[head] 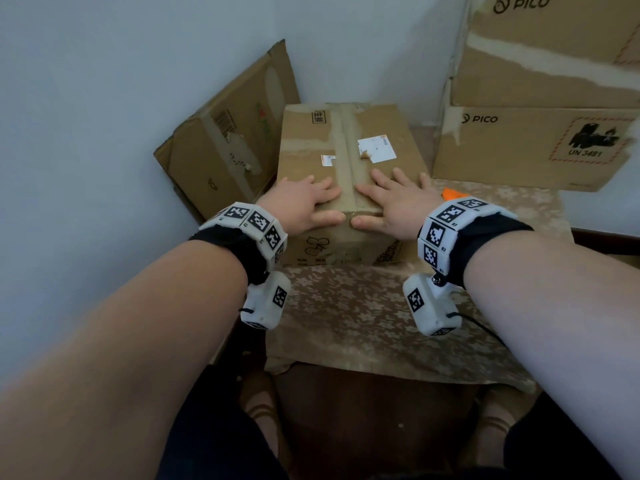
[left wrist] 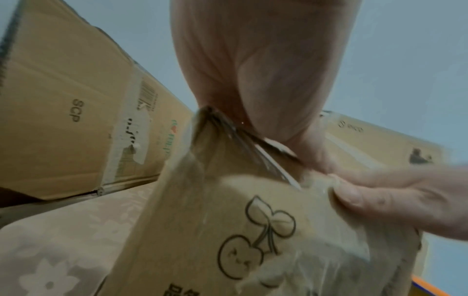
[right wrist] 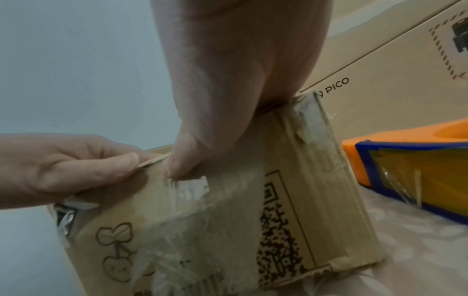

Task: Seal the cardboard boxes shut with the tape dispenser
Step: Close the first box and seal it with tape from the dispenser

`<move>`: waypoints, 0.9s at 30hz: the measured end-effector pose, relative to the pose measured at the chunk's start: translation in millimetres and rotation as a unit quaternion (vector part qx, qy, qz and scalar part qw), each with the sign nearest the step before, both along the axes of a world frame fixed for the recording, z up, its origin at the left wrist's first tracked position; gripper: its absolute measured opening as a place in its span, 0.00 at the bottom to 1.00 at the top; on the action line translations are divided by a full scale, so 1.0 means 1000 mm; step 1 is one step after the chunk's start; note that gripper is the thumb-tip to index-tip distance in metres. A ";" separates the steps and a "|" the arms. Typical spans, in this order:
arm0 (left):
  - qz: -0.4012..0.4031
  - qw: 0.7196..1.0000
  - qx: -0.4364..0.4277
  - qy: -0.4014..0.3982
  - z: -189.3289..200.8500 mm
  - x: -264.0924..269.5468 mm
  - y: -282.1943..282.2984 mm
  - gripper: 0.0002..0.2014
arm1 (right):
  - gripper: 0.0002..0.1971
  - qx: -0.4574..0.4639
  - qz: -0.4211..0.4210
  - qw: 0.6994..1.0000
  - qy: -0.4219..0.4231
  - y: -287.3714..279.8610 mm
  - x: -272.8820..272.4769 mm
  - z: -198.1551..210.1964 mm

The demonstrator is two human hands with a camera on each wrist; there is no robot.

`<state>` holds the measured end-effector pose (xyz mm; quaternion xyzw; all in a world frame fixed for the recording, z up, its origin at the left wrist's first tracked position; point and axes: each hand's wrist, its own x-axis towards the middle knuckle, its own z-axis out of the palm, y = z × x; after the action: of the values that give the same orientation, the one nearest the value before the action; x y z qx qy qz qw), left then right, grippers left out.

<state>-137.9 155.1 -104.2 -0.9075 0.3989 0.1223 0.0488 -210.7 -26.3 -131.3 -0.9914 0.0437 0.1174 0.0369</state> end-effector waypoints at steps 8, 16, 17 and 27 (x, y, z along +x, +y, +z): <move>0.029 0.997 0.066 0.003 0.010 -0.001 0.007 0.34 | 0.42 -0.022 -0.035 0.999 -0.032 0.021 0.002 -0.001; -0.022 0.996 0.079 -0.019 0.014 0.005 0.018 0.40 | 0.42 -0.043 -0.042 0.998 -0.020 0.026 0.004 0.002; -0.018 0.998 0.060 -0.016 0.013 0.006 0.021 0.38 | 0.43 -0.046 -0.044 0.998 -0.019 0.027 0.004 0.002; 0.003 1.000 -0.001 0.010 0.011 0.010 0.033 0.32 | 0.46 -0.088 -0.059 0.994 -0.028 0.038 0.007 0.001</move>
<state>-128.4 188.3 -92.7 -0.9076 0.3965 0.1308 0.0438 -203.5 11.9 -130.2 -0.9894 0.1116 0.0827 -0.0420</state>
